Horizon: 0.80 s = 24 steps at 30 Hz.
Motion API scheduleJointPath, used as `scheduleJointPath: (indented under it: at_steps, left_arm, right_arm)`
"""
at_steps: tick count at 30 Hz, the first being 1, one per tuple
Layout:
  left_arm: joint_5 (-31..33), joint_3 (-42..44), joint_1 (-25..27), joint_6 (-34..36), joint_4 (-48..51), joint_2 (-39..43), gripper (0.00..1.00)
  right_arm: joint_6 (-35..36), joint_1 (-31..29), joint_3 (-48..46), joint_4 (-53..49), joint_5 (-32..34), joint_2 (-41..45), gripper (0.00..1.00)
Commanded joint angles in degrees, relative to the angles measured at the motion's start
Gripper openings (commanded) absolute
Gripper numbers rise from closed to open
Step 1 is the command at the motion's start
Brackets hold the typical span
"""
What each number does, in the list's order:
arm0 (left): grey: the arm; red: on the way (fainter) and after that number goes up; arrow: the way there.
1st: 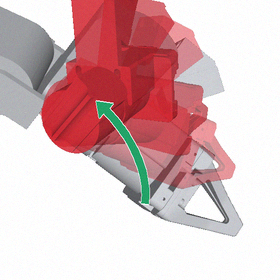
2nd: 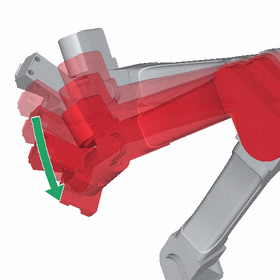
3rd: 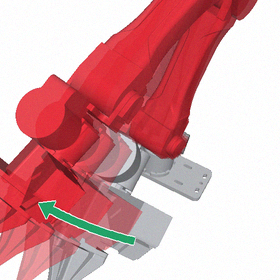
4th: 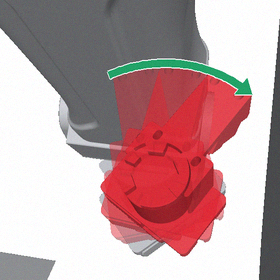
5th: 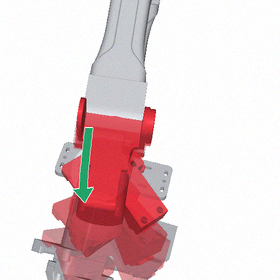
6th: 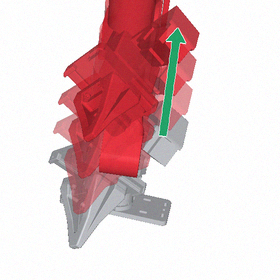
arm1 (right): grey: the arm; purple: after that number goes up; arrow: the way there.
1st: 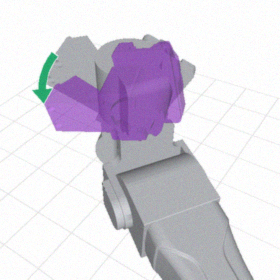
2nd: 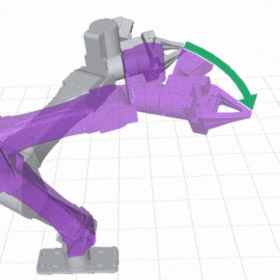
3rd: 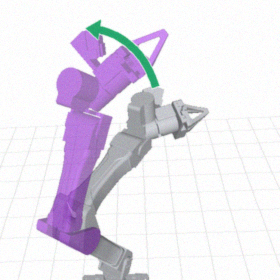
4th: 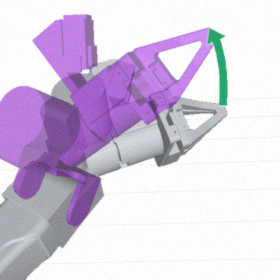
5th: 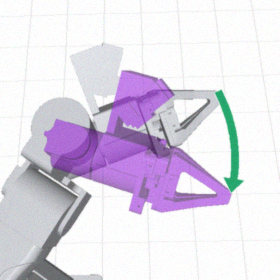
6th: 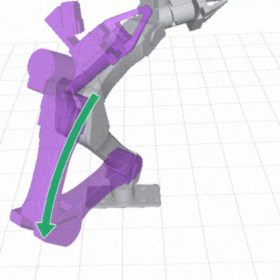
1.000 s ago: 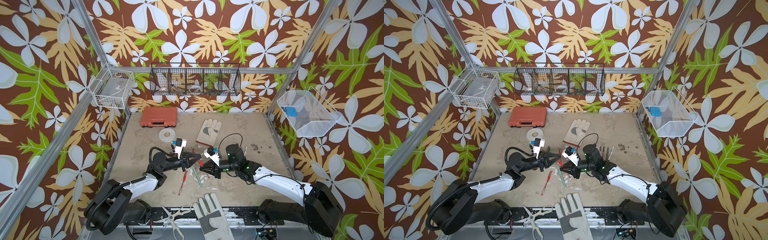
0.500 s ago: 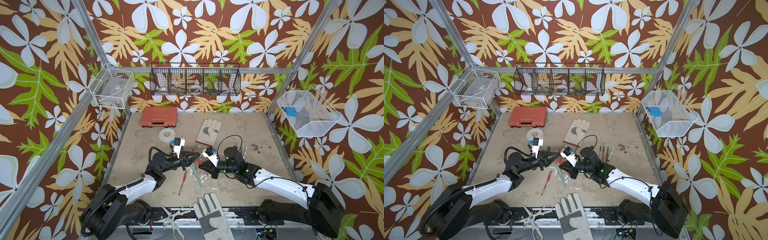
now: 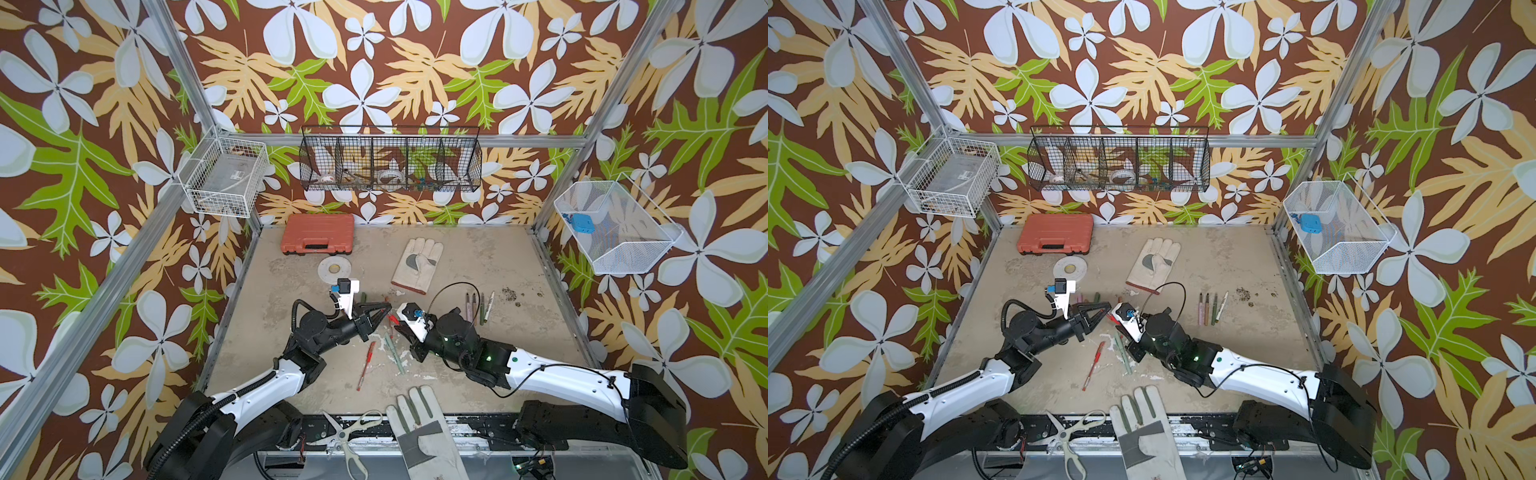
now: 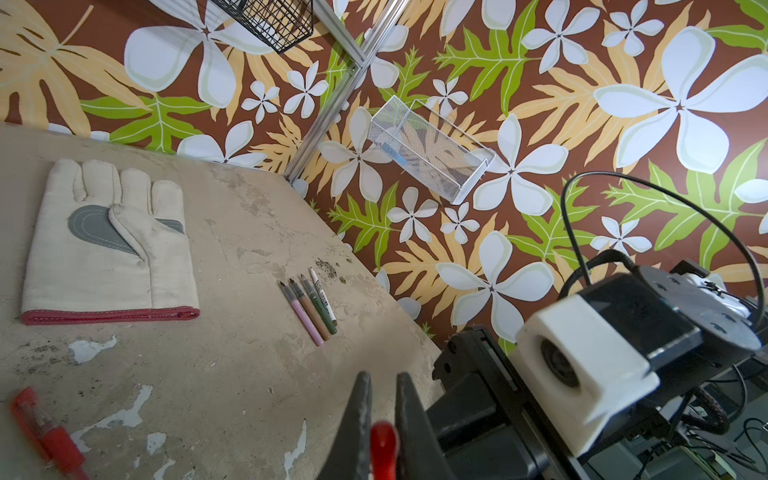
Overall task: Open the pen caps
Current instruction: 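Hold the pen with the right gripper while the left gripper pulls the cap off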
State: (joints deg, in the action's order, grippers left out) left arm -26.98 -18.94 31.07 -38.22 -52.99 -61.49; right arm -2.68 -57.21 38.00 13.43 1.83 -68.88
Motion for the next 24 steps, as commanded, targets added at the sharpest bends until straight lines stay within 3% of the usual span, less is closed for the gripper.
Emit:
scheduleJointPath:
  at_steps: [1, 13, 24]
  left_arm:
    - [7.9, 0.9, -0.6, 0.4, -1.6, 0.1, 0.00]
    - [8.2, 2.8, -1.5, 1.3, -3.0, 2.9, 0.00]
    - [6.9, 2.7, -1.8, 1.6, -2.9, 3.7, 0.00]
  right_arm:
    - [-0.9, 0.1, -0.5, -0.8, 3.8, 0.7, 0.00]
    - [0.4, 0.3, -0.5, 0.2, -6.8, -0.9, 0.00]
    - [-1.9, 5.6, -0.6, 2.9, -26.5, -4.1, 0.00]
